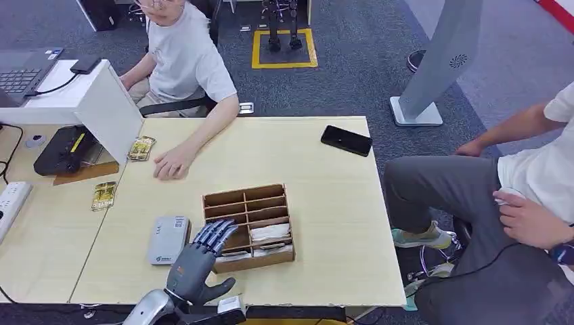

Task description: Pass the card to the sensor for recognition and then transmit it.

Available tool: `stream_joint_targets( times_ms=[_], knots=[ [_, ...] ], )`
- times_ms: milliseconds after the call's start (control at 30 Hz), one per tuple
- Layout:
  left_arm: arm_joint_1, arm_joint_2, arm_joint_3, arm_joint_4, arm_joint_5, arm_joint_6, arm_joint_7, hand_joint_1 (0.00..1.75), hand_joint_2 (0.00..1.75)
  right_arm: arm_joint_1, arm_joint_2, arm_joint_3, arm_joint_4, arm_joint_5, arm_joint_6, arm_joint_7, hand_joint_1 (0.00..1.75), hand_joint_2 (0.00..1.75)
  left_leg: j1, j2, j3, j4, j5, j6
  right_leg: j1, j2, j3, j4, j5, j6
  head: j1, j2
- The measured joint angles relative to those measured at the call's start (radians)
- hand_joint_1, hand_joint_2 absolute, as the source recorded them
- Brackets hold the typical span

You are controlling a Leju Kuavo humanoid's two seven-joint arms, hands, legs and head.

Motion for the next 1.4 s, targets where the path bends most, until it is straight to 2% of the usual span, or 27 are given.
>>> stream_joint_targets(
  times_ms=[733,867,900,933,1100,1233,1267,1400],
  knots=[
    [0.0,0.004,0.0,0.001,-0.001,0.0,0.0,0.0,1.75,0.0,0.0,-0.001,0.0,0.003,0.0,0.0,0.0,0.0,0.0,0.0,0.0,0.0,0.0,0.0,0.0,0.0,0.0,0.0,0.0,0.0,0.0,0.0],
    [0.0,0.004,0.0,0.003,-0.01,0.004,0.015,0.0,1.75,-0.001,0.0,-0.003,-0.003,0.006,0.0,-0.001,0.0,0.0,0.0,0.0,0.0,0.0,0.0,0.0,0.0,0.0,0.0,0.0,0.0,0.0,0.0,0.0],
    [0.001,0.004,0.0,0.003,-0.016,0.007,0.018,1.47,1.75,-0.001,0.0,-0.004,-0.003,0.008,0.001,-0.001,0.0,0.0,0.0,0.0,0.0,0.0,0.0,0.0,0.0,0.0,0.0,0.0,0.0,0.0,0.0,0.0],
    [0.001,0.004,0.0,0.003,-0.019,0.01,0.022,1.75,1.75,-0.001,0.0,-0.005,-0.003,0.01,0.001,-0.001,0.0,0.0,0.0,0.0,0.0,0.0,0.0,0.0,0.0,0.0,0.0,0.0,0.0,0.0,0.0,0.0],
    [0.007,0.003,0.0,0.003,-0.017,0.006,0.034,1.71,1.75,-0.001,0.0,-0.019,-0.003,0.007,-0.003,-0.016,0.0,0.0,0.0,0.0,0.0,0.0,0.0,0.0,0.0,0.0,0.0,0.0,0.0,0.0,0.0,0.0],
    [0.015,0.003,0.0,0.006,-0.005,0.007,0.024,1.75,1.75,-0.003,0.0,-0.03,-0.007,0.0,-0.005,-0.024,0.0,0.0,0.0,0.0,0.0,0.0,0.0,0.0,0.0,0.0,0.0,0.0,0.0,0.0,0.0,0.0],
    [0.015,0.003,0.0,0.006,-0.004,0.008,0.024,1.75,1.75,-0.003,0.0,-0.035,-0.009,0.0,-0.005,-0.025,0.0,1.75,0.0,0.0,0.0,0.0,0.0,0.0,0.0,0.0,0.0,0.0,0.0,0.0,0.0,0.0],
    [0.014,0.003,0.0,0.006,-0.001,0.013,0.024,1.75,1.75,-0.005,0.0,-0.048,-0.014,-0.002,-0.008,-0.033,0.0,1.75,0.0,0.0,0.0,0.0,0.0,0.0,0.0,0.0,0.0,0.0,0.0,0.0,0.0,0.0]
  ],
)
